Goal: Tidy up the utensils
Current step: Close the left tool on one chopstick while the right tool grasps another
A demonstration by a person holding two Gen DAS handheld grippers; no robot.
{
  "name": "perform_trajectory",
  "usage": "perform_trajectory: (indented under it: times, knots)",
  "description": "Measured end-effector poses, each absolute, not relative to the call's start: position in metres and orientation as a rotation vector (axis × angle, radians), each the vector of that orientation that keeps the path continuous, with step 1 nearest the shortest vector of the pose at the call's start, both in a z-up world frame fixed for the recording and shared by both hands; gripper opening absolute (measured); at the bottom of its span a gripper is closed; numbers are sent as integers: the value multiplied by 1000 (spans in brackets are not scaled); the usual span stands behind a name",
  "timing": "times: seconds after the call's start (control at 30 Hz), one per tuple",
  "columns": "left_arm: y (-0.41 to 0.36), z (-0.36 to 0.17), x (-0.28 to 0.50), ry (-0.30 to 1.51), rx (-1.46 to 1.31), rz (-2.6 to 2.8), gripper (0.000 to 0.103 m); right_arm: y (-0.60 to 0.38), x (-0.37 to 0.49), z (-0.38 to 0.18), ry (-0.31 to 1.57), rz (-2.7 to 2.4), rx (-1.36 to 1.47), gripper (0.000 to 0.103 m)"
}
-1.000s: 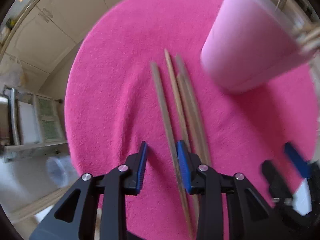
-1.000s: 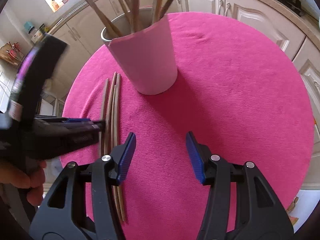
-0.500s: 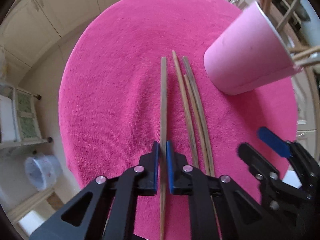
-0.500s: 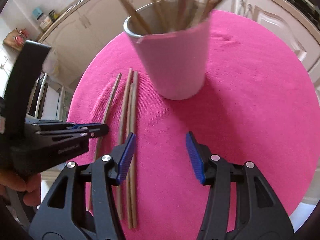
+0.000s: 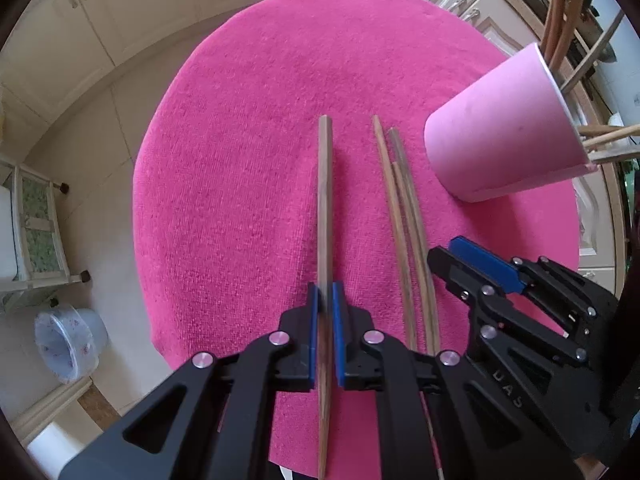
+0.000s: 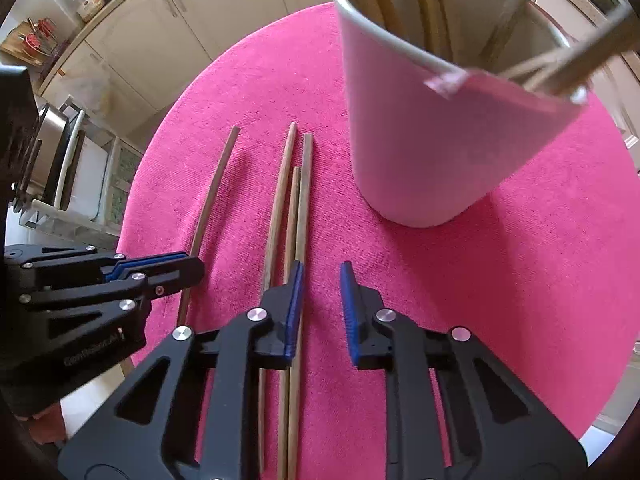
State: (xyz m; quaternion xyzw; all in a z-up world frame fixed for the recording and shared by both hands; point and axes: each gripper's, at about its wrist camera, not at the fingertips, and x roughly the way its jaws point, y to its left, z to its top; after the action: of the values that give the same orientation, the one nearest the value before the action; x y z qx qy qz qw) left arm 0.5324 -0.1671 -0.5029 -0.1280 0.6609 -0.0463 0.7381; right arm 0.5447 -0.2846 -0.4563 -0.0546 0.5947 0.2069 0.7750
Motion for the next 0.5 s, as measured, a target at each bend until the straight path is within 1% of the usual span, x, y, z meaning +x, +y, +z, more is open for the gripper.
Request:
perform_trajectory:
  times: [0.5]
  knots:
    - [-164,-498,540,1457,-249,-170,7,-256,553,-465,1378,361,-175,17]
